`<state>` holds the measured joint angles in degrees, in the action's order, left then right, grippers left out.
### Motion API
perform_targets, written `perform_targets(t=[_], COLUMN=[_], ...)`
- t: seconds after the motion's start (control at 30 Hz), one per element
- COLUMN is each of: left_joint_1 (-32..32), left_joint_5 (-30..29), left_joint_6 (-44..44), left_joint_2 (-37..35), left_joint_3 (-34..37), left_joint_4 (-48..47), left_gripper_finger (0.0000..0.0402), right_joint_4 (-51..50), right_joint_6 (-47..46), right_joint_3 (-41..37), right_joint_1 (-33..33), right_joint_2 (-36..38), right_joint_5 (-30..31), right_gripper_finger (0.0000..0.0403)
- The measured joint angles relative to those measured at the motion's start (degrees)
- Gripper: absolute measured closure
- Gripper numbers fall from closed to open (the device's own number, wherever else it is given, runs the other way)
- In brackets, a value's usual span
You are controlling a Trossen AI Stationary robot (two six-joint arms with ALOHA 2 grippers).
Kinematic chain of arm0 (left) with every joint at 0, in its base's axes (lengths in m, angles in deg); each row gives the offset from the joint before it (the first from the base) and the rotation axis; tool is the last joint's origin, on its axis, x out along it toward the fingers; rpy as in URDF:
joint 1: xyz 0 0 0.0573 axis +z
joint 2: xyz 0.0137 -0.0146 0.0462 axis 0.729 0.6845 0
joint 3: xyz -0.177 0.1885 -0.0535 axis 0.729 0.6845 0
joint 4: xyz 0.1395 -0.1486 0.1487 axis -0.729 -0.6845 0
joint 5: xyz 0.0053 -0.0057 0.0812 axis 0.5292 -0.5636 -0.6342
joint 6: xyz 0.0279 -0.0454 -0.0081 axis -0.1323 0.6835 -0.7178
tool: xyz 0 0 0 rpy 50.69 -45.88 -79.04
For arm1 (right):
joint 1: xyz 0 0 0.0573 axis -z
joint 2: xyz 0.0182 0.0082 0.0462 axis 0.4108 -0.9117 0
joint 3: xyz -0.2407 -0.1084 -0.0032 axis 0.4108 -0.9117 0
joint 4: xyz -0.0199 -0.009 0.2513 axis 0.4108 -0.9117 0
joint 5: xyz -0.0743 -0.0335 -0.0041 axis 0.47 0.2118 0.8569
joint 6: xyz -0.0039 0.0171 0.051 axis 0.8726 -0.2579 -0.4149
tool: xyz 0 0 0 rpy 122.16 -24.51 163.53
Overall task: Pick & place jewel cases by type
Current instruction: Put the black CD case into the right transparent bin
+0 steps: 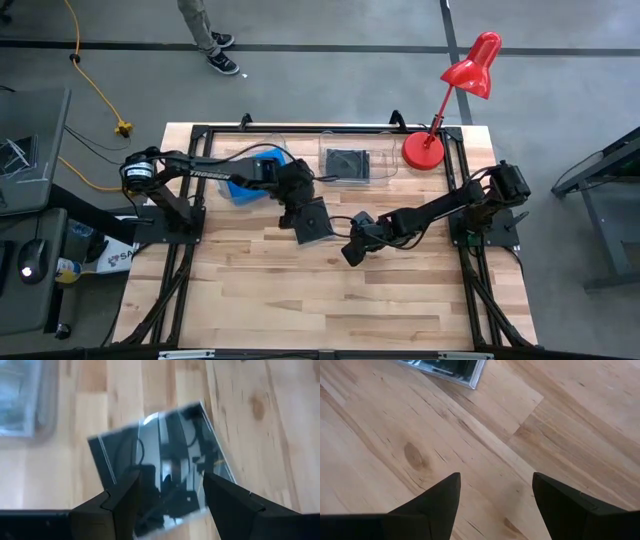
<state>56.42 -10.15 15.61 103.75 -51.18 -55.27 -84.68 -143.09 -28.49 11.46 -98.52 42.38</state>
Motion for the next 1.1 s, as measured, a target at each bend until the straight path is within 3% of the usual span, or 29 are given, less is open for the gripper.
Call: perform_targets(t=[0.23, 0.5, 0.87, 1.1], left_joint_1=[-0.75, 3.27, 9.03, 9.5], left_joint_5=[-3.4, 1.99, -1.6, -3.96], left_joint_6=[9.01, 16.46, 13.96, 12.13], left_joint_2=[0.3, 2.25, 2.8, 2.8], left_joint_3=[0.15, 6.11, 7.13, 7.13], left_joint_4=[-2.46, 0.93, 1.19, 0.75], left_gripper_finger=[0.019, 0.019, 0.019, 0.019], right_joint_4=[0.01, 0.05, 0.2, -0.14], right_joint_6=[-0.4, -0.9, -1.99, -2.13], right_joint_3=[0.0, 0.0, 0.0, 0.0], right_joint_1=[0.02, 0.0, -1.63, -2.51], right_joint_2=[0.0, 0.0, 0.0, 0.0], right_joint_5=[0.97, 0.95, 0.97, 1.08], right_gripper_finger=[0.0163, 0.0163, 0.0163, 0.0163])
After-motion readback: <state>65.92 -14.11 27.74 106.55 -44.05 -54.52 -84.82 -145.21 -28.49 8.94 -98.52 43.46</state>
